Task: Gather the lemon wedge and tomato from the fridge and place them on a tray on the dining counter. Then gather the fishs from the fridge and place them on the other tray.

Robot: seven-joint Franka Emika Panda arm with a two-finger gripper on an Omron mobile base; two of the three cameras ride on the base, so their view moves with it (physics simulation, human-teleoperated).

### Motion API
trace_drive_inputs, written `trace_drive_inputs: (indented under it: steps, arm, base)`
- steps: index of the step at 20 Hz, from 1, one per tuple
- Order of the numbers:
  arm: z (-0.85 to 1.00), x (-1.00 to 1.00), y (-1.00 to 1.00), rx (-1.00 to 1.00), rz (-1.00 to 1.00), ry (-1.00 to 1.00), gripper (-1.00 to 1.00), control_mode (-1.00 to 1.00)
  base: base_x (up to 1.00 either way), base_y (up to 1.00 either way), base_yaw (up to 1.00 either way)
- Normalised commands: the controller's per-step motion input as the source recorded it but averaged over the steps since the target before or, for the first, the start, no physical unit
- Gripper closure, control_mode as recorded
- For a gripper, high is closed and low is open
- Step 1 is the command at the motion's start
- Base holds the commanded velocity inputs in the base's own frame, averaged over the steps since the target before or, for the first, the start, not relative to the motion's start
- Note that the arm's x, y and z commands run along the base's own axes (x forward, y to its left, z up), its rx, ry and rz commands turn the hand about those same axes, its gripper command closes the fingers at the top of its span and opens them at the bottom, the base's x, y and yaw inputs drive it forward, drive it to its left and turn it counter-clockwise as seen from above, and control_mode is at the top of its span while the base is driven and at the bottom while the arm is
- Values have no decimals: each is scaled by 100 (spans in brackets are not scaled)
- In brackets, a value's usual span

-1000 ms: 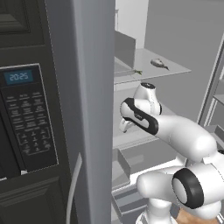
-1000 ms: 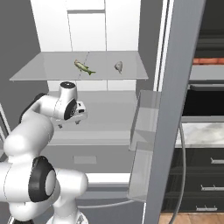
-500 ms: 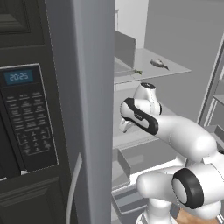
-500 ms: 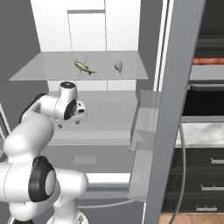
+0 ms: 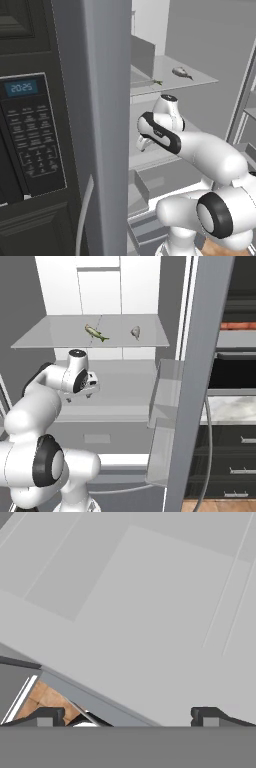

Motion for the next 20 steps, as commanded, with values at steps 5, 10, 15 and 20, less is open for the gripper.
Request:
trace_drive_inputs:
  steps: [5,10,15,20]
  arm:
    - [1,-13,0,0,0,-5,-100,-100]
    - [33,-18,-4,0,1,-11,-100,-100]
    - [39,-20,-16,0,4,-11,-100,-100]
    - [47,-14,-21,0,0,-5,-100,-100]
  base:
    - [0,0,0]
    - [0,0,0]
    - [0,0,0]
    - [0,0,0]
